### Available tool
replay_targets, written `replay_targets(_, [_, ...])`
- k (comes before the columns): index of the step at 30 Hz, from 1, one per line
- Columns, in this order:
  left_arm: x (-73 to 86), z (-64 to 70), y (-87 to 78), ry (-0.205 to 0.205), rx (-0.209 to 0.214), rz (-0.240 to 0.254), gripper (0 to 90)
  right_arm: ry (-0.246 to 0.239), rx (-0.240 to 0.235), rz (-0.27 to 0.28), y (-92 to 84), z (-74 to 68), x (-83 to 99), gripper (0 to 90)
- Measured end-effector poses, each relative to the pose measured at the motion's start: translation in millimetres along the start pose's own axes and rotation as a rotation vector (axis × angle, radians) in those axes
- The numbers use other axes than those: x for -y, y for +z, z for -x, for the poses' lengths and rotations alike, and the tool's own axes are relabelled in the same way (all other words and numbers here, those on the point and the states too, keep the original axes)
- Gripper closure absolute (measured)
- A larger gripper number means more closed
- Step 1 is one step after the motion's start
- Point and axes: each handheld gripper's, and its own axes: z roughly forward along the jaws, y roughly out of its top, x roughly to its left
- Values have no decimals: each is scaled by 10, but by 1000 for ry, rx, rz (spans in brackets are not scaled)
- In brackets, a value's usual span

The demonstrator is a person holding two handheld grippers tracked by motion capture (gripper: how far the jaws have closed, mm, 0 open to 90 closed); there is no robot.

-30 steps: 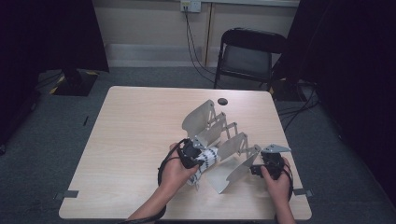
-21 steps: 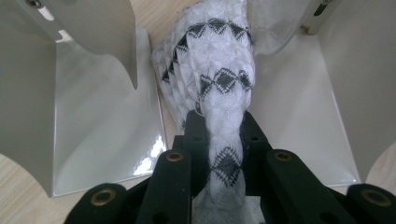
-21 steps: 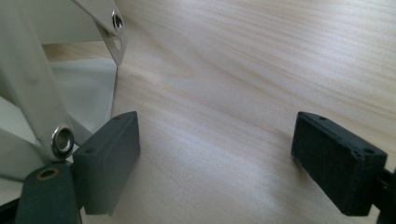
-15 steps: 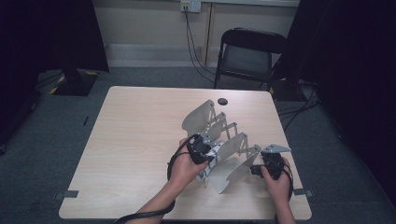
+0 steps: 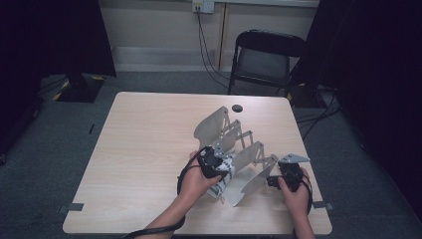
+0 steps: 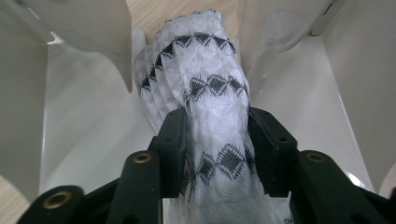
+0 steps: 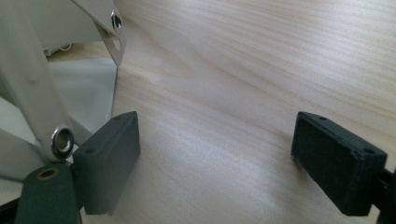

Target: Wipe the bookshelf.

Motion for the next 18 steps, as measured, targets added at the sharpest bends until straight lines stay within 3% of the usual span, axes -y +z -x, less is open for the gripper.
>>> replay_targets(4, [45, -22, -110, -12, -23, 12, 457, 0, 0, 0, 0, 0, 0, 150])
replay_targets(8, [151, -9, -152, -35, -42, 0, 421, 0, 0, 0, 0, 0, 0, 150])
replay_targets(15, [276, 53, 69, -27, -33, -48, 385, 0, 0, 0, 0, -1, 0, 150])
replay_targets(18, [300, 48, 128, -28, -19, -50, 437, 0, 0, 0, 0, 0, 0, 150])
